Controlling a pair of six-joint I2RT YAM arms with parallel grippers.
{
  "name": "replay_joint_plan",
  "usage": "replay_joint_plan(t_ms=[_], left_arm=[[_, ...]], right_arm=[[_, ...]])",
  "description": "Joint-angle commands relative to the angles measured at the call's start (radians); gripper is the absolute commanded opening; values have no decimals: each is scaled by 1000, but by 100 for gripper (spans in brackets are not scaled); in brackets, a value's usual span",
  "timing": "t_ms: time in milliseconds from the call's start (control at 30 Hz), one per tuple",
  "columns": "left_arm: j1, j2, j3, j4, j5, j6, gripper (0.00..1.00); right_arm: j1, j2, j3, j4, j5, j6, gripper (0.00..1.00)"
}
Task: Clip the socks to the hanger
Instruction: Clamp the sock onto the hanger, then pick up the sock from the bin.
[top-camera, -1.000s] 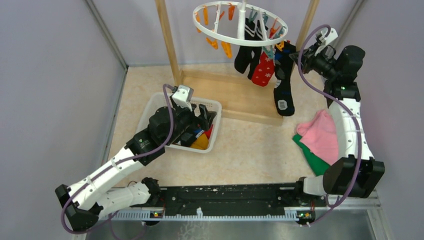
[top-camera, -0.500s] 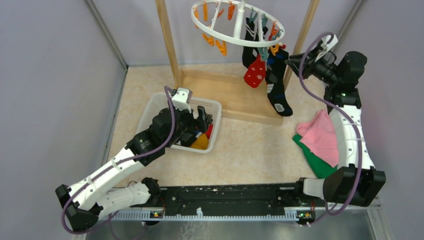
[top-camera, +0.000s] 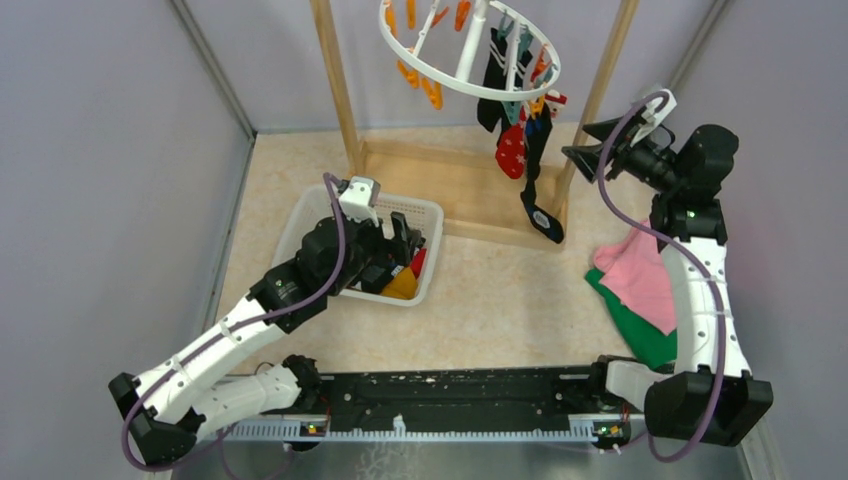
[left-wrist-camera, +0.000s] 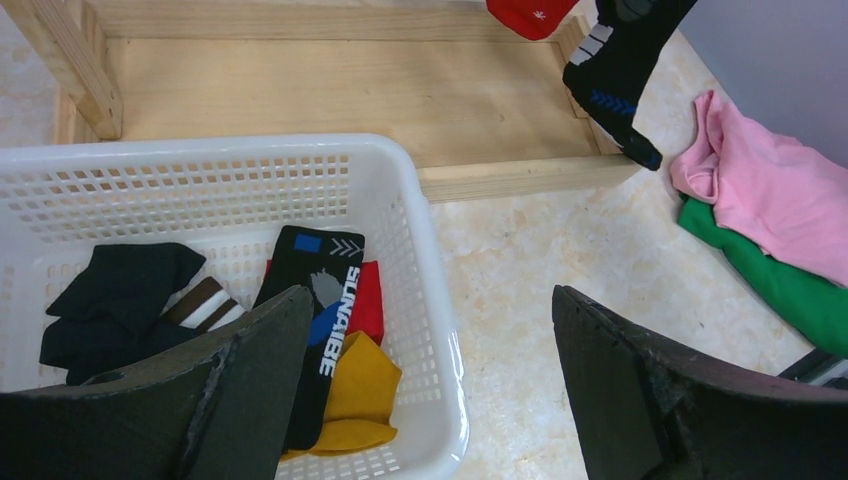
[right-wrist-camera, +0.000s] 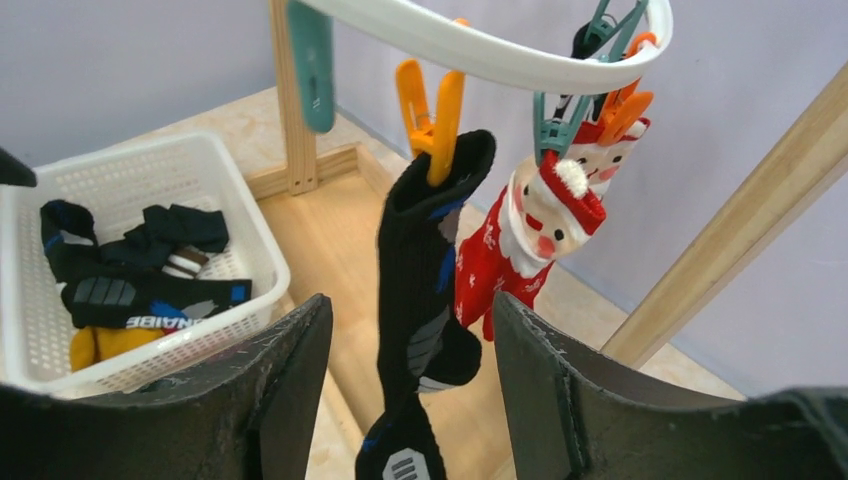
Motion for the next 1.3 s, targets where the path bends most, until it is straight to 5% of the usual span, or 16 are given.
replay_joint_plan(t_ms=[0, 467, 800, 1100, 1267], left_arm=[[14, -16, -14, -6, 2, -31, 95], [132, 25, -23, -70, 131, -118, 93], [309, 96, -53, -127, 290, -171, 91], [445, 363, 11, -191, 306, 53, 80], [458, 553, 132, -250, 439, 138, 80]], right_arm=[[-13, -92, -40, -45, -36, -37, 61], [-12, -267, -273, -32, -318, 36, 64], [128, -306, -372, -243, -249, -143, 66], [234, -254, -449, -170, -228, -126, 66], [251, -227, -458, -172, -207, -166, 66]])
